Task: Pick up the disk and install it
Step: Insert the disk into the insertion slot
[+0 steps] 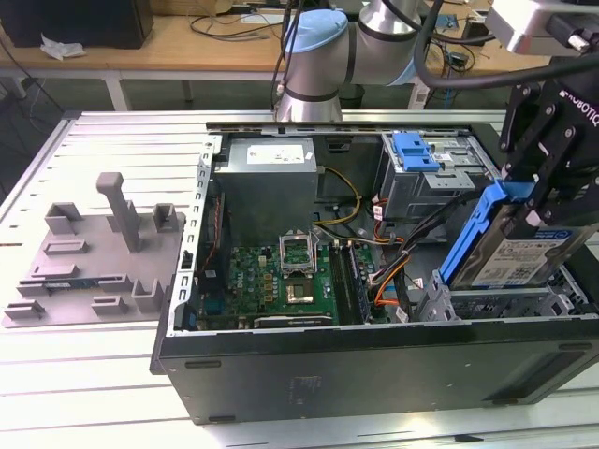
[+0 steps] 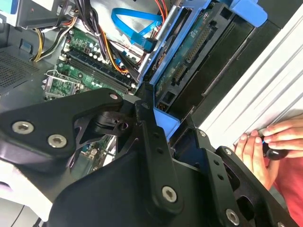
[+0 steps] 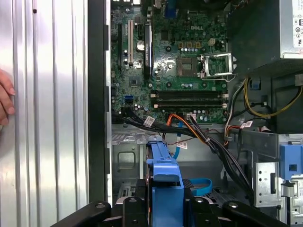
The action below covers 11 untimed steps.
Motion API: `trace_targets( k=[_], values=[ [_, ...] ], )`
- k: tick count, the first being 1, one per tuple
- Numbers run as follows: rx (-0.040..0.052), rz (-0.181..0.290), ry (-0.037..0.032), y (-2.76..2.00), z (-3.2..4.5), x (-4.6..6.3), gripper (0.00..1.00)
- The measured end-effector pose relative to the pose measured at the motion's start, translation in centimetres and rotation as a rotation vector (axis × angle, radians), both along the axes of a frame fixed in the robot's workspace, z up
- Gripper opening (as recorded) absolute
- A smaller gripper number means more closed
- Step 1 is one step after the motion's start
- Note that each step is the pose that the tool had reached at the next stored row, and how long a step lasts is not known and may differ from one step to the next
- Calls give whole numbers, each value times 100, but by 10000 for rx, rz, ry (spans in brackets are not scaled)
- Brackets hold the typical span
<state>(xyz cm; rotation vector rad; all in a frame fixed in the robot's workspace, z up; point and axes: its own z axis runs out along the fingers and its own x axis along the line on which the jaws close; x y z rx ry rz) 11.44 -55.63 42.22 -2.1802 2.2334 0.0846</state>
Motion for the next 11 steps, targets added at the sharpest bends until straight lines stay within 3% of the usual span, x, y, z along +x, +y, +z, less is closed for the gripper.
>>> trace_targets(
  k=[11],
  values=[
    [-1, -20, 0, 0, -99, 0, 37]
  ],
)
